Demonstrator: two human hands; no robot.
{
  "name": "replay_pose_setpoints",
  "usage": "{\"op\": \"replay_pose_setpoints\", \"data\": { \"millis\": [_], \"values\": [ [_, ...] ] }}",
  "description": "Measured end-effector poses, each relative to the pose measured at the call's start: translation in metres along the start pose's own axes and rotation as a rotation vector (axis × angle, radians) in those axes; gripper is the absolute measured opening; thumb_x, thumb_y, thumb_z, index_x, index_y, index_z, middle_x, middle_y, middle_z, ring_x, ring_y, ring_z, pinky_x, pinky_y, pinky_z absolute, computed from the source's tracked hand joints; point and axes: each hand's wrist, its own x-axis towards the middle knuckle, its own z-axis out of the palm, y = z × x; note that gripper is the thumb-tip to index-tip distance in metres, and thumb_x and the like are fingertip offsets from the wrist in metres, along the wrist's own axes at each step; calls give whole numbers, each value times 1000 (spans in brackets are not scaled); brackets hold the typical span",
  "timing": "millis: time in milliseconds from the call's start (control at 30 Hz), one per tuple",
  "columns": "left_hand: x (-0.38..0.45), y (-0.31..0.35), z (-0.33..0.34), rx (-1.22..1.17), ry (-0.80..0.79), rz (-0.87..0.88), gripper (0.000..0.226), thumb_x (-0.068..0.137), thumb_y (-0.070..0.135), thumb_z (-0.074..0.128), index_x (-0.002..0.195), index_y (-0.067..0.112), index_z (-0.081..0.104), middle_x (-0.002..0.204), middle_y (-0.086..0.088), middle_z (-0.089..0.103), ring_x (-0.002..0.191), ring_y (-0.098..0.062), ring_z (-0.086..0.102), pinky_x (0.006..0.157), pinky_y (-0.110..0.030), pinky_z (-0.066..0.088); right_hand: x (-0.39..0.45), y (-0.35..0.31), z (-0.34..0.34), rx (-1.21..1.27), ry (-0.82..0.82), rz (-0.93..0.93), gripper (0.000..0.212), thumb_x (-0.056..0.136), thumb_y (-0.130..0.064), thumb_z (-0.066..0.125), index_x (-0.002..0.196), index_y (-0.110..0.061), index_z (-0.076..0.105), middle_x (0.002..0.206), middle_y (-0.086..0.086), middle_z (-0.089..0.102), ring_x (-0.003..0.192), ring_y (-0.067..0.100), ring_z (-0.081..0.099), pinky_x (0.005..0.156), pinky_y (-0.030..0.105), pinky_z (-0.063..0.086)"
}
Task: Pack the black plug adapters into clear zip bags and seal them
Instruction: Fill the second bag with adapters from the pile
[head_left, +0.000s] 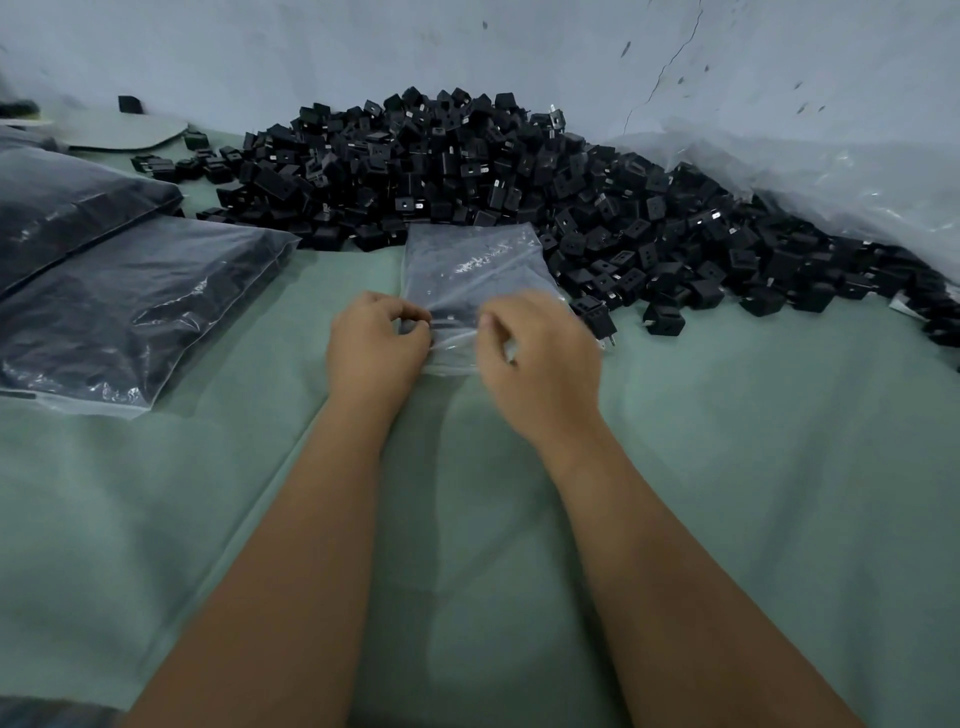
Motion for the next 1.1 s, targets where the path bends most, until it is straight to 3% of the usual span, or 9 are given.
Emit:
{"op": "replay_pose_setpoints", "data": {
  "millis": [133, 267, 333, 467, 567, 700, 767, 933, 1100],
  "values": [
    [-2, 2, -2, 67, 5, 60, 19, 86, 17, 62, 98, 20, 77, 110, -1, 65, 102, -22, 59, 87, -35, 48, 6, 35, -15, -5, 180, 267, 33, 87, -10, 46, 112, -17, 67, 105, 3, 59, 98, 20, 49, 74, 33, 45],
    [-3, 5, -3, 92, -22, 101, 22, 88, 21, 59, 99, 16, 77, 114, -1, 64, 106, -25, 56, 91, -42, 47, 4, 68, -20, -124, -94, 583, 60, 88, -3, 42, 140, -33, 46, 138, 7, 46, 122, 28, 39, 101, 37, 37],
    [-5, 4, -3, 160, -47, 154, 23, 89, 22, 58, 100, 16, 77, 115, 1, 63, 109, -25, 53, 94, -41, 44, 3, 74, -19, -62, -166, 690, 58, 89, -8, 42, 140, -35, 45, 135, 7, 50, 123, 29, 40, 104, 39, 37],
    [-7, 5, -4, 198, -66, 168, 28, 86, 29, 55, 104, 17, 74, 116, 0, 58, 114, -24, 45, 98, -38, 38, 4, 76, -19, -42, -113, 699, 42, 86, -9, 51, 125, -24, 52, 114, 2, 61, 112, 24, 41, 93, 41, 43],
    [-11, 8, -5, 219, -171, 184, 53, 72, 45, 45, 115, 23, 66, 121, 0, 47, 119, -23, 37, 104, -38, 33, 5, 77, -19, 15, -37, 745, 29, 82, -10, 56, 108, -20, 49, 89, -9, 55, 104, 24, 46, 83, 41, 47],
    [-11, 6, -4, 367, -256, 264, 56, 74, 47, 57, 129, 33, 55, 127, 1, 40, 122, -21, 33, 98, -32, 25, 7, 68, -20, 118, 181, 593, 36, 77, -17, 73, 94, -23, 42, 91, -11, 47, 90, 12, 51, 70, 18, 37],
    [-10, 4, -2, 361, -219, 274, 51, 79, 39, 64, 129, 33, 56, 127, 2, 44, 122, -20, 35, 97, -33, 26, 8, 54, -18, 265, 170, 456, 37, 77, -19, 76, 94, -25, 43, 97, -11, 46, 79, 1, 46, 68, 12, 37],
    [-8, 3, 0, 271, -122, 274, 34, 88, 38, 64, 120, 28, 65, 118, 3, 55, 116, -22, 43, 99, -38, 35, 1, 13, -7, 388, -9, 163, 31, 74, -13, 69, 88, -25, 43, 88, -12, 44, 68, 4, 44, 59, 18, 40],
    [-5, 2, -1, 112, -42, 228, 21, 90, 22, 61, 107, 20, 73, 105, -2, 66, 102, -24, 55, 86, -40, 44, -8, 2, 1, 129, -237, 14, 20, 72, -16, 61, 86, -20, 48, 90, -10, 48, 72, 11, 49, 58, 36, 48]
  ]
}}
